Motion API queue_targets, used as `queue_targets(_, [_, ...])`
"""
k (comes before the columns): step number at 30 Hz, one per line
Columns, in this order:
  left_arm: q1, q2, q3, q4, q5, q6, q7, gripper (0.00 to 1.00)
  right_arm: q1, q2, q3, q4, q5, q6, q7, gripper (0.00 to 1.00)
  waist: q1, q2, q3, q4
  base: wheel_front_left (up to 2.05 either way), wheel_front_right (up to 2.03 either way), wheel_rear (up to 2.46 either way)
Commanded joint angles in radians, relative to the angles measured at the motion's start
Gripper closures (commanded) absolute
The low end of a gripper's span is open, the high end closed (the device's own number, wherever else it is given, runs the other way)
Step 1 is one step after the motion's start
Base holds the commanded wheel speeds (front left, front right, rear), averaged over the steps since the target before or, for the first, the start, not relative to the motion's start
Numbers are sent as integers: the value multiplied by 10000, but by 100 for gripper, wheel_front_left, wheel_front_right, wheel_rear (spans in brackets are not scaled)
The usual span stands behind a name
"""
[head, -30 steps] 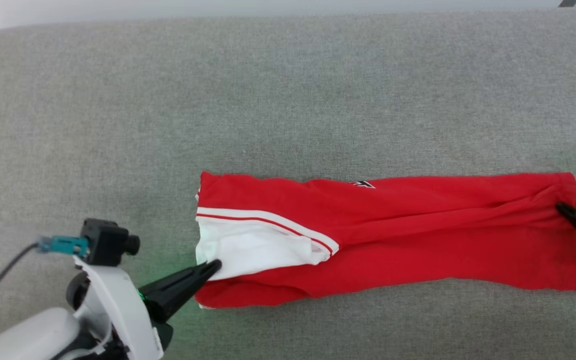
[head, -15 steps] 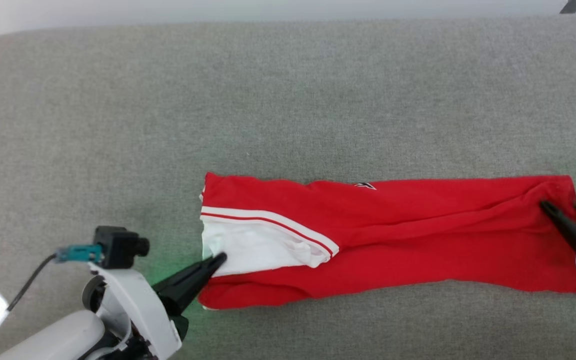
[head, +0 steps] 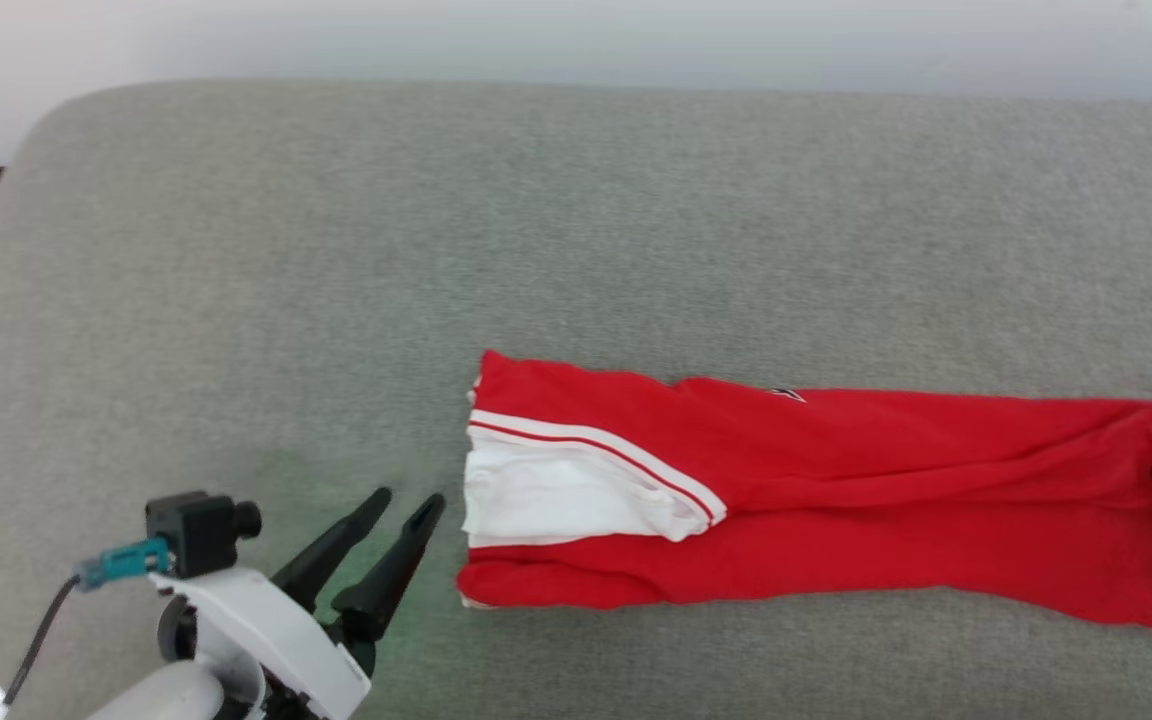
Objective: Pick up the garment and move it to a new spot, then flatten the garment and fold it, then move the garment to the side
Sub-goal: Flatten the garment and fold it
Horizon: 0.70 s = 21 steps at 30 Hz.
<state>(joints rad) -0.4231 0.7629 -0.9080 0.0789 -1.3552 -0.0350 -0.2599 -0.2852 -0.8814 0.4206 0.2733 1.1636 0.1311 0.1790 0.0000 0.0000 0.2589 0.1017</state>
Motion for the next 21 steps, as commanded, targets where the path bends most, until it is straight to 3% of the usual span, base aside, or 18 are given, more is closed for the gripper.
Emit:
queue_targets(1, [310, -121, 209, 130, 218, 83, -41, 0, 253, -62, -116, -40, 92, -7, 61, 0, 0, 0, -237, 347, 0, 0, 0])
queue_targets(11, [2063, -1607, 2950, 1195, 2024, -262, -35, 0, 1181, -412, -773, 140, 520, -7, 601, 0, 0, 0, -420, 957, 0, 0, 0])
queue_targets(21, [2592, -3177, 5654, 1400, 6245, 135, -35, 0, 1568, -403, -1279, 93, 798, -7, 1745, 0, 0, 0, -493, 918, 0, 0, 0])
